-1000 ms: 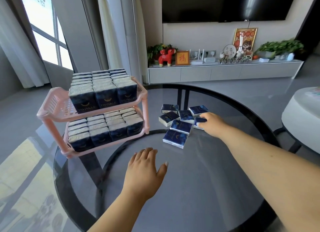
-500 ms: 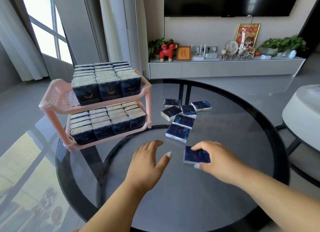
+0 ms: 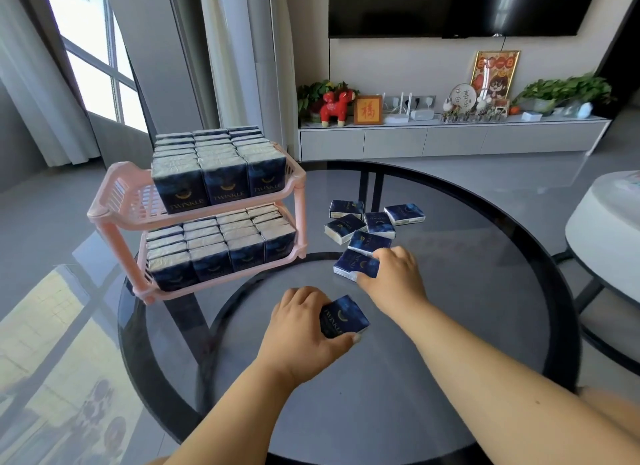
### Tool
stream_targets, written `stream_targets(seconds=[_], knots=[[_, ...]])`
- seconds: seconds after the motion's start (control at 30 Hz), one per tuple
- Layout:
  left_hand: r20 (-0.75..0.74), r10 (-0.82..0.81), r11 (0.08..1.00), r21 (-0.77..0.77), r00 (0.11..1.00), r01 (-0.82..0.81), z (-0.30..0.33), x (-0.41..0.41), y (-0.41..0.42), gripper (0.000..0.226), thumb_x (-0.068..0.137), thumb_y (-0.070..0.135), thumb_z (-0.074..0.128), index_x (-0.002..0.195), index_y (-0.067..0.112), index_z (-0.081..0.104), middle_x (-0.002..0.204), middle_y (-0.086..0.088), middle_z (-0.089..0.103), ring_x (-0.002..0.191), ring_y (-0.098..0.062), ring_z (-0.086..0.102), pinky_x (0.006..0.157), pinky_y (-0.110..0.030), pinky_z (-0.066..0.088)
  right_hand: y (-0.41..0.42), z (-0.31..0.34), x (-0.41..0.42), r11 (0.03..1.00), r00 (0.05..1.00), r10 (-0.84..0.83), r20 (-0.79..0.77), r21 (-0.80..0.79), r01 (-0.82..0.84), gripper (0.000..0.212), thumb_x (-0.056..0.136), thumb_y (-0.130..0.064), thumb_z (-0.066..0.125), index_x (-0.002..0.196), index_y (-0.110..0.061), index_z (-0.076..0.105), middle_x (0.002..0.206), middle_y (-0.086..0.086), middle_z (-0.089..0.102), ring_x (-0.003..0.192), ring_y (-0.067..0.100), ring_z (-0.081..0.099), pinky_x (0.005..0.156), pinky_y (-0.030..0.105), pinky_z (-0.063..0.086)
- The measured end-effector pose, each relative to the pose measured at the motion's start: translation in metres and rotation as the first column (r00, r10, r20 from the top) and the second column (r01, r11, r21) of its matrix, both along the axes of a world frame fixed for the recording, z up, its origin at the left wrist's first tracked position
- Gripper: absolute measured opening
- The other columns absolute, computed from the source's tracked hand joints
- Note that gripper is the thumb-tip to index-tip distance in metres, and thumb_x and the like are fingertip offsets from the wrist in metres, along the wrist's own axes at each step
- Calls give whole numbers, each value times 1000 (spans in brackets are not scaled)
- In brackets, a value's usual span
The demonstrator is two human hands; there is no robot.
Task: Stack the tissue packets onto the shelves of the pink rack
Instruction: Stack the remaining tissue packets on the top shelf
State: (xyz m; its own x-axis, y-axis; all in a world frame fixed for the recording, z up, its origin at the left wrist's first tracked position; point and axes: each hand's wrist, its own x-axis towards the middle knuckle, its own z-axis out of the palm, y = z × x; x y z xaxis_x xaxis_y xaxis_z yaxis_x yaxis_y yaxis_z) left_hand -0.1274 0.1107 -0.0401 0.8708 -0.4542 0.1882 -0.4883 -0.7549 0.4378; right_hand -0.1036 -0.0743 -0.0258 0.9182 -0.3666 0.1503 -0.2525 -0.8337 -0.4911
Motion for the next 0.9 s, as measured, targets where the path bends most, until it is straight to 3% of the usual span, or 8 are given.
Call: stream_targets(seconds=[0.1, 0.2, 0.3, 0.37, 0.53, 0.63, 0.73, 0.9], knots=[[-54, 77, 981, -172, 996, -86, 0, 1, 0, 46, 72, 58, 72, 94, 26, 47, 88, 12, 52, 85, -13, 49, 71, -27, 40, 4, -10, -4, 993, 996, -82, 23, 92, 79, 50, 71, -55, 69, 107, -21, 62, 109, 6, 49, 110, 26, 46, 88, 29, 40], [-194, 185, 893, -377, 964, -247, 3, 1, 1, 38, 79, 41, 75, 97, 23, 46, 84, 8, 58, 76, -13, 57, 64, -32, 47, 3, -12, -8, 992, 994, -88, 58, 95, 82, 48, 65, -53, 73, 101, -22, 64, 103, 5, 50, 104, 25, 48, 83, 26, 37], [-268, 189, 792, -527, 945, -308, 3, 3, 3, 28, 92, 32, 62, 116, 29, 49, 95, 11, 63, 84, -8, 61, 67, -29, 49, 2, -13, -13, 990, 989, -33, 141, 143, 13, 43, 66, -36, 76, 99, -17, 55, 95, 2, 56, 93, 25, 52, 73, 26, 37], [-305, 182, 732, -593, 935, -336, 3, 5, 5, 34, 97, 27, 54, 128, 35, 43, 99, 17, 63, 88, -4, 62, 72, -27, 50, 2, -11, -17, 959, 983, -19, 182, 282, -34, 40, 71, -25, 75, 100, -19, 49, 92, -2, 57, 82, 21, 55, 63, 27, 41], [-384, 171, 637, -660, 908, -399, -6, 13, 9, 55, 93, 26, 51, 139, 48, 29, 131, 5, 54, 119, -21, 57, 101, -47, 47, 4, 4, -26, 644, 926, -36, 375, 718, -265, 43, 82, -13, 70, 109, -28, 41, 99, 0, 59, 61, 18, 64, 41, 24, 42], [-349, 175, 620, -687, 921, -378, -6, 15, 10, 66, 90, 15, 47, 135, 60, 30, 139, 4, 44, 124, -22, 51, 102, -49, 46, 6, 7, -29, 553, 926, 33, 375, 766, -329, 45, 83, -12, 69, 113, -32, 42, 103, 0, 61, 54, 20, 61, 37, 23, 37], [-304, 143, 648, -690, 942, -321, -5, 16, 11, 76, 93, 0, 44, 131, 65, 35, 133, 4, 44, 124, -23, 49, 101, -51, 47, 7, 5, -30, 504, 919, 151, 364, 772, -389, 43, 77, -3, 74, 104, -28, 53, 95, 2, 66, 59, 9, 54, 41, 20, 36], [-265, 9, 701, -686, 964, -195, 2, 8, 9, 73, 88, 10, 42, 131, 68, 33, 131, 20, 41, 132, -13, 40, 110, -48, 38, 7, 1, -28, 493, 895, 230, 383, 747, -446, 28, 75, 1, 74, 91, -20, 62, 80, -3, 67, 66, 11, 55, 48, 27, 43]])
